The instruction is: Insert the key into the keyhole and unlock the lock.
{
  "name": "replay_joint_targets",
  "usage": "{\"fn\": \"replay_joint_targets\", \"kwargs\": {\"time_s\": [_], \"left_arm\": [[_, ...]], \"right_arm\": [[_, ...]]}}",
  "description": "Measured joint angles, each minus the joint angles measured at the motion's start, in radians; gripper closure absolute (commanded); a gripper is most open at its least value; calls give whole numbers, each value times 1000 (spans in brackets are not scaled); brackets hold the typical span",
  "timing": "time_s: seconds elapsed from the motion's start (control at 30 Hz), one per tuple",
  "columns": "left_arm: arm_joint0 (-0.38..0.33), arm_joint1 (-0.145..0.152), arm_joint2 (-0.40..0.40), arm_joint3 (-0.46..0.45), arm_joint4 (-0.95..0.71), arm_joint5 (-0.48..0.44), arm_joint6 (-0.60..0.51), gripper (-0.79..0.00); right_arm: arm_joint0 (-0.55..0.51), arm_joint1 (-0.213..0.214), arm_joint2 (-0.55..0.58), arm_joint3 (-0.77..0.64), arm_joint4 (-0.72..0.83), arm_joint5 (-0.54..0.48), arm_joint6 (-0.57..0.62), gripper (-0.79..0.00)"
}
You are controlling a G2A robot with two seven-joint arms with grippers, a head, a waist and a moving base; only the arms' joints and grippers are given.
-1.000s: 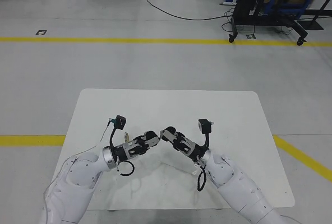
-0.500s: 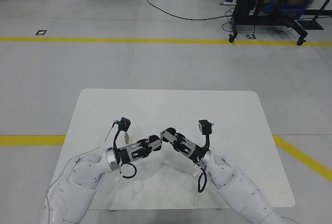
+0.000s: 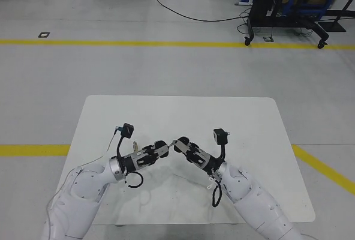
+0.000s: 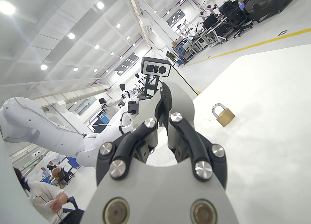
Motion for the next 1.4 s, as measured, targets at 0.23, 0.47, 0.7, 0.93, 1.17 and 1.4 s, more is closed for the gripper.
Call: {"fn": "replay_joint_targets", "kwargs": {"time_s": [0.23, 0.47, 0.7, 0.93, 1.17, 1.4], "left_arm": [[0, 3, 1, 3, -13, -6, 12, 0], [3, 5, -3, 1, -15, -3, 46, 0], [4, 8, -3, 5, -38, 2, 58, 0], [7, 8, -69, 1, 75, 61, 258, 0], [9, 8, -71, -7, 21, 91, 237, 0], [-21, 36, -135, -12, -150, 171, -102, 0]], "right_arm": [[5, -3, -9, -2, 22, -3, 23, 0], [7, -5, -15, 1, 42, -6, 41, -631], [8, -6, -16, 3, 58, -4, 57, -785], [7, -6, -15, 4, 62, -3, 57, -785], [6, -6, -18, 3, 64, 0, 61, -785], [65, 34, -7, 38, 378, 117, 514, -785]]}}
